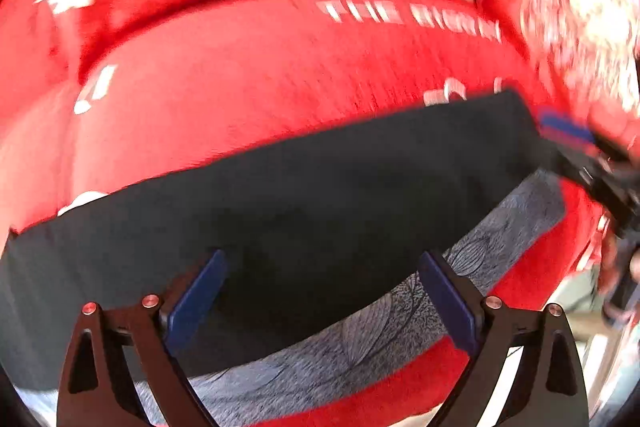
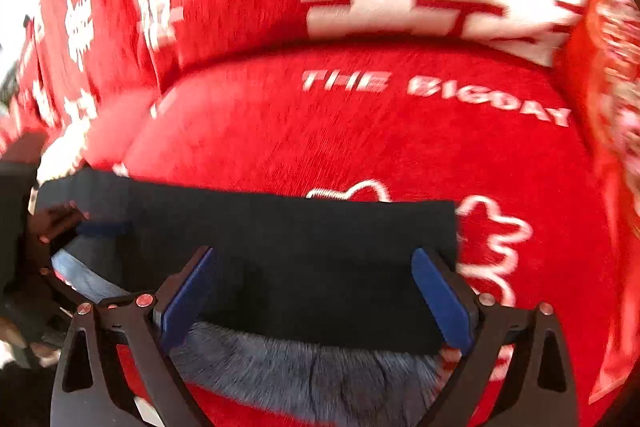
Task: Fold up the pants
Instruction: 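Lay the band flat along the folded pants and smooth with the right gripper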
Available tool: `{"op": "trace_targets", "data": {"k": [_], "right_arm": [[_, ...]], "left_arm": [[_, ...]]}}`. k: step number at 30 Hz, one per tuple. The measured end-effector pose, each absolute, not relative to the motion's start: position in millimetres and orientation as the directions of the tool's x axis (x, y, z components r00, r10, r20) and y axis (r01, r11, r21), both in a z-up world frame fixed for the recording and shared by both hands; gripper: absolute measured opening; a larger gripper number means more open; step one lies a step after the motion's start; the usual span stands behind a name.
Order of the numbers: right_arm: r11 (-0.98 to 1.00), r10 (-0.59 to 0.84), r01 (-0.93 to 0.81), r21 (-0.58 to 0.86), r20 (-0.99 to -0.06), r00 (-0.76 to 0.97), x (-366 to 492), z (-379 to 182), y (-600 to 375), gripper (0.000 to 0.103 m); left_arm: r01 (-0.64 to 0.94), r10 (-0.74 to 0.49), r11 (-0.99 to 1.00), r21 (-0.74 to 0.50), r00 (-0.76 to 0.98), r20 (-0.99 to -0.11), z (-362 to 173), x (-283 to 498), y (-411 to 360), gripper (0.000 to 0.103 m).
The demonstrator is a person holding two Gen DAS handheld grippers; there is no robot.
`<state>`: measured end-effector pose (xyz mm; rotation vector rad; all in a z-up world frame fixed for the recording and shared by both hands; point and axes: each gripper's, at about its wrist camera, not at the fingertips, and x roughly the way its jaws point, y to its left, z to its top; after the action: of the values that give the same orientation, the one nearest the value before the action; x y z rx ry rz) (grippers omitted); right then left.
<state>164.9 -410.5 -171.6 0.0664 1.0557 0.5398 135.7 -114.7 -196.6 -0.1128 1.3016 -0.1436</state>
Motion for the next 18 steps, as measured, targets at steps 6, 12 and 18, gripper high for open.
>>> {"op": "trace_targets", "data": {"k": [6, 12, 18], "right_arm": [[0.913, 0.408, -0.199, 0.357, -0.827, 0.386, 120.3, -173.5, -469.1, 0.101], [0.924, 0.359, -0.290, 0.251, -0.832, 0.423, 98.0, -172.2, -411.5, 0.101], [0.927, 0.361, -0.266, 0.264, -0.821, 0.443, 125.0, -170.6, -415.2, 0.101]], "left_arm": [[-0.152, -0.101, 0.981, -0.124, 0.152, -0.983, -238.2, 120.7, -36.1, 0.103], [-0.198, -0.084, 0.971, -0.132, 0.232, -0.969, -207.0, 137.9, -47.2, 0.103], [-0.257, -0.051, 0.963, -0.084, 0.134, -0.990, -233.7, 128.6, -36.0, 0.103]]}}
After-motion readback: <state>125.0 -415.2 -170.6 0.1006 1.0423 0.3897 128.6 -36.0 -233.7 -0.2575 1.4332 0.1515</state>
